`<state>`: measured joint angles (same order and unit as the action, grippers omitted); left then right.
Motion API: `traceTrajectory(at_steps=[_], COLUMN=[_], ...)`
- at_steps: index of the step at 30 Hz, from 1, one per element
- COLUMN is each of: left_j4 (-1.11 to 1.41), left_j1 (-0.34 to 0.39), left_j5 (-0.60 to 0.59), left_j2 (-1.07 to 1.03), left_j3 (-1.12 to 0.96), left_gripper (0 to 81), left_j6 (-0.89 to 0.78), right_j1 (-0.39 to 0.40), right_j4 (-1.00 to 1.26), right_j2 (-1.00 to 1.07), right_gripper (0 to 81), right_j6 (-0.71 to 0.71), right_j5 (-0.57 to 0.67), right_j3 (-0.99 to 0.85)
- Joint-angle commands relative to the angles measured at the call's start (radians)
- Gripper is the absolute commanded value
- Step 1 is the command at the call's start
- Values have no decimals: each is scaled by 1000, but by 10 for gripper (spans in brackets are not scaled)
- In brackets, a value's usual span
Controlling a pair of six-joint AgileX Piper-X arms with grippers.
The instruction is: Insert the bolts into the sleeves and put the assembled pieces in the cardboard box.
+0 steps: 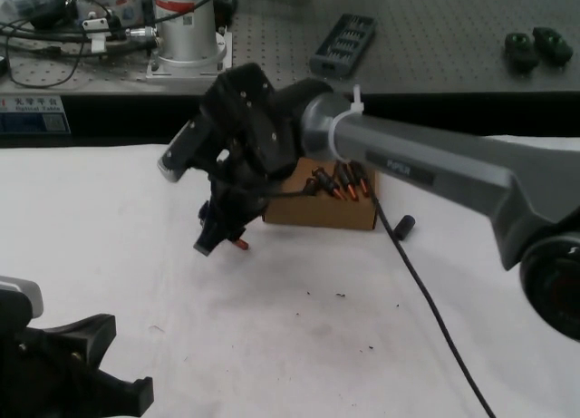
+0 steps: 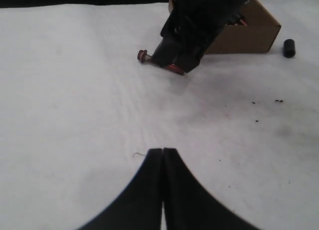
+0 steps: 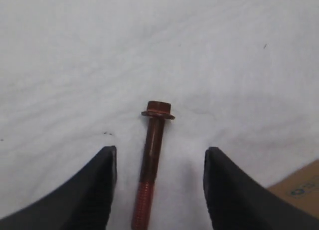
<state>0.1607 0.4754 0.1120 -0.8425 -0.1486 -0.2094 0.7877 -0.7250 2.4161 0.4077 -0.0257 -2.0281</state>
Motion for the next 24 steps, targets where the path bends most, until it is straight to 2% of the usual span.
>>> traceTrajectory(at_steps=[1, 9, 18, 21, 24], left_j4=[15, 15, 15, 15, 15], left_j1=[2, 2, 2, 2, 2], left_j5=[13, 13, 13, 13, 13], left_j2=[9, 9, 9, 9, 9], left_j3=[-2, -2, -2, -2, -2], left_gripper=[7, 7, 7, 7, 7], left_j6=[8, 8, 8, 8, 8], right_j1=[-2, -20, -19, -19, -19], right_j4=[13, 17, 30, 21, 17], right_j2=[5, 26, 51, 51, 51], right_gripper=[402, 402, 400, 336, 181], right_j6=[15, 34, 59, 69, 63], right_j5=[-10, 44, 47, 7, -62], right_j3=[-14, -14, -14, -14, -14])
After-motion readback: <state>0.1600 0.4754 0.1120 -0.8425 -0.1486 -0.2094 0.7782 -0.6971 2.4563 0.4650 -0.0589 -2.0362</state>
